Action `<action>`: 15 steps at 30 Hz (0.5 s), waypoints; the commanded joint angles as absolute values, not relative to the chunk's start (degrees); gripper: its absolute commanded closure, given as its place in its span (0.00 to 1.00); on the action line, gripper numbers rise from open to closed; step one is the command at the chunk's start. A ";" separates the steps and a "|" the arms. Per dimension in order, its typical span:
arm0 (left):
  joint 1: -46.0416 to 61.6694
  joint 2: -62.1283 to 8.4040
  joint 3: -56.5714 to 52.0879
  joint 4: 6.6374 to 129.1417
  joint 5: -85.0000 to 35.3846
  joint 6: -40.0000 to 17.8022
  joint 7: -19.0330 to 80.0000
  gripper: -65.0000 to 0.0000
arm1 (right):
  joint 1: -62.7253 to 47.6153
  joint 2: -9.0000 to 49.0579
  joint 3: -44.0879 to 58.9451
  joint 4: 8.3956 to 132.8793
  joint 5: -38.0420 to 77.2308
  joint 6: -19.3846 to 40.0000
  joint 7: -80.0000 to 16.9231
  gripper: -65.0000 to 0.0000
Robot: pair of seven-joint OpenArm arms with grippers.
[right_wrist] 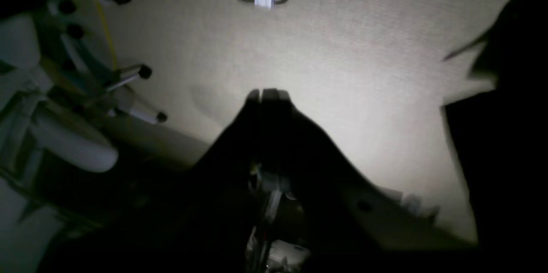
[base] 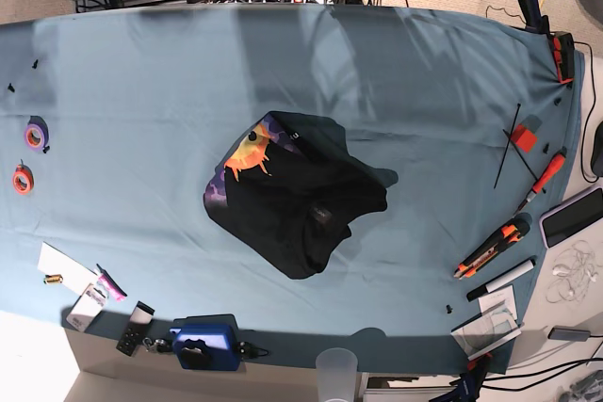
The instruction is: Layout the t-shirt on the table in an organized manner, then fold the t-shirt properly
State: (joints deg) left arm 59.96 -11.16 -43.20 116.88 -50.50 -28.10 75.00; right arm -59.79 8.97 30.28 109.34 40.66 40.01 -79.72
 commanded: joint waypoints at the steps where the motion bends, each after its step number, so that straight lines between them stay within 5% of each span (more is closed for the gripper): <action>1: 60.73 -11.42 -43.57 116.18 -51.05 -28.40 75.35 1.00 | -60.25 10.37 30.70 108.07 40.93 40.00 -80.00 1.00; 15: 51.99 -11.14 -40.86 90.54 -37.52 -28.36 63.02 1.00 | -48.07 19.35 23.51 82.94 35.64 40.00 -80.00 1.00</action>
State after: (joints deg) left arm 50.59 -10.74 -40.53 89.93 -37.26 -28.21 62.02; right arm -47.07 18.81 22.94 82.46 35.73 40.03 -79.15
